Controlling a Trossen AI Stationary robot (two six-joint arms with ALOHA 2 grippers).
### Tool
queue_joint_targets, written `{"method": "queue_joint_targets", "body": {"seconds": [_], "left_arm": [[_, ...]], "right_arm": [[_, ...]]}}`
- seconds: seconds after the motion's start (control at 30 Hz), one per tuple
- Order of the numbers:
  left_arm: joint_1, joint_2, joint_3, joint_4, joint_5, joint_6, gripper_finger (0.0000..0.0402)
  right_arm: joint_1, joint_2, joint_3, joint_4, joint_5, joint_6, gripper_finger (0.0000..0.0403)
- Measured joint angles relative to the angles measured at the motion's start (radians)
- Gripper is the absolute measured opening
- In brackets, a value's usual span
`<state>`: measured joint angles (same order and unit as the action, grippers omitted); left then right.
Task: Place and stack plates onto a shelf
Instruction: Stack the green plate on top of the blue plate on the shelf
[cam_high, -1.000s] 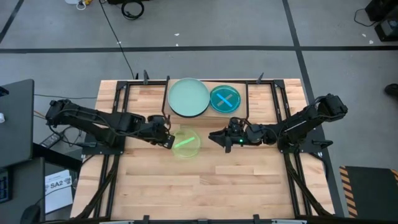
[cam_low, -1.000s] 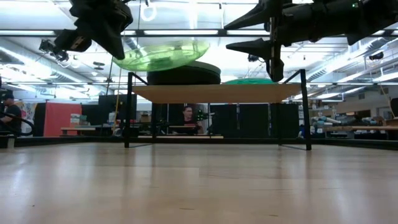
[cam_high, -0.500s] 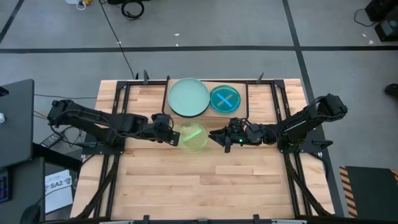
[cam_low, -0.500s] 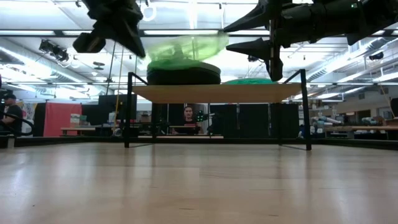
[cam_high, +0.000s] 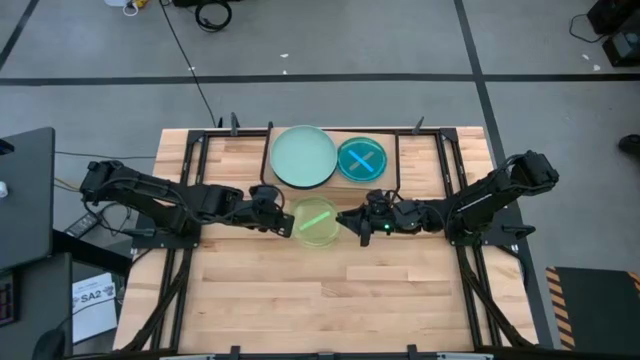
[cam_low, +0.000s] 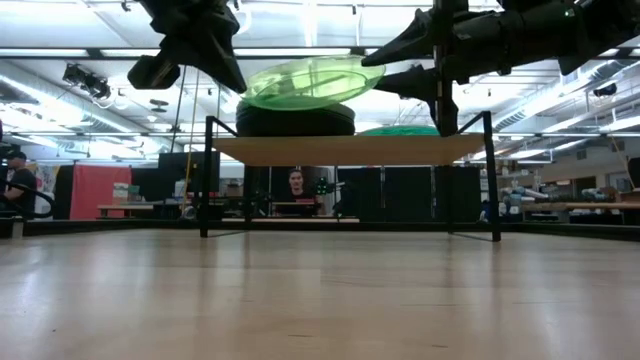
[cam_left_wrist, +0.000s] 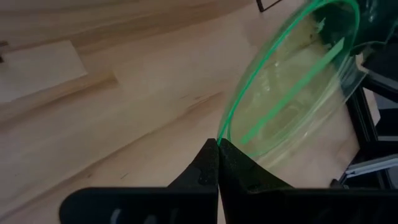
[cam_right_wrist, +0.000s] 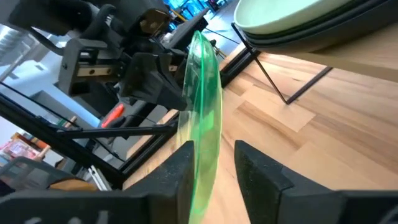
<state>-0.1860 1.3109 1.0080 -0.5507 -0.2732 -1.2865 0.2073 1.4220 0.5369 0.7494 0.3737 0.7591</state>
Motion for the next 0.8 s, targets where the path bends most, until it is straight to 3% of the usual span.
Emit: {"method": "queue_joint_targets", "body": {"seconds": [0.4, 0.63, 0.8], "left_arm": [[0.000, 0.000, 0.000, 0.003, 0.008, -0.003, 0.0016], [0.000, 0.000, 0.000, 0.014, 0.017, 0.022, 0.0030], [0.000, 0.000, 0.000, 0.019, 0.058, 0.042, 0.0064]], "right_arm": [[0.000, 0.000, 0.000, -0.002, 0.002, -0.001, 0.0046], [0.000, 0.000, 0.000, -0.002, 0.002, -0.003, 0.0037], [0.000, 0.000, 0.000, -0.002, 0.002, -0.003, 0.0036]]}}
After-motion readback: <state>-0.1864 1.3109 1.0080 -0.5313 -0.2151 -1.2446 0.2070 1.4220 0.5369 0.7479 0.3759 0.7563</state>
